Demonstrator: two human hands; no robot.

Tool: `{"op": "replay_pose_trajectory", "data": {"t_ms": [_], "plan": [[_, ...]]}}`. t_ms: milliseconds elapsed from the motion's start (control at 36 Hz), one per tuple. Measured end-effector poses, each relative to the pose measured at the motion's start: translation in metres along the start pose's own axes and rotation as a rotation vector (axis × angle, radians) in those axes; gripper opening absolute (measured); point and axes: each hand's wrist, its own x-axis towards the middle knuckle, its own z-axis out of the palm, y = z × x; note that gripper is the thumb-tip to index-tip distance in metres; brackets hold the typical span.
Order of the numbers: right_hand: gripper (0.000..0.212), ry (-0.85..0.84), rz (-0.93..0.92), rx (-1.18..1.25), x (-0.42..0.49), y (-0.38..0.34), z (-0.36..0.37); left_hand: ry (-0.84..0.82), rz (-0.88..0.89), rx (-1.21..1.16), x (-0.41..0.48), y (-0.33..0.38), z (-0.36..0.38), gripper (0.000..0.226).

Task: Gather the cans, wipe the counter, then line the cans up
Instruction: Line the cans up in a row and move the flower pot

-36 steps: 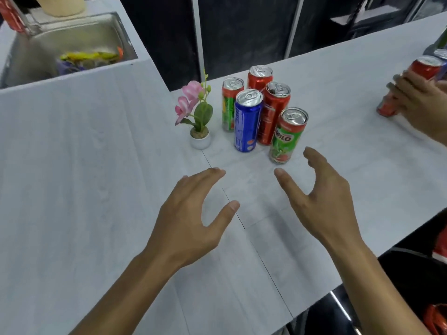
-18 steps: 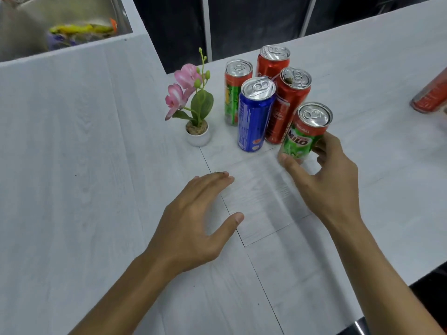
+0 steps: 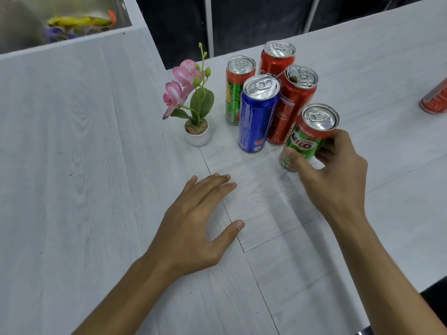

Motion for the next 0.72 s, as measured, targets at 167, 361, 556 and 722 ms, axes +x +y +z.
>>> {"op": "replay_pose_trajectory", "data": {"t_ms": [167,361,556,722], "plan": [[0.061,0.004,-0.014,0.022,-0.006,0.0,-0.005,0.007,0.009,0.009,-0.002,-0.002,0.002,0.063],[0.058,0.014,-0.028,0.045,-0.016,-0.004,-0.013,-0.007,0.023,0.027,-0.01,-0.004,0.003,0.063],[0.055,0.018,-0.064,0.044,-0.022,-0.014,-0.017,-0.003,0.027,0.016,-0.018,-0.005,0.002,0.064],[0.055,-0.007,-0.098,0.048,-0.031,-0.028,-0.016,-0.009,0.037,0.021,-0.025,-0.006,-0.008,0.065]]}}
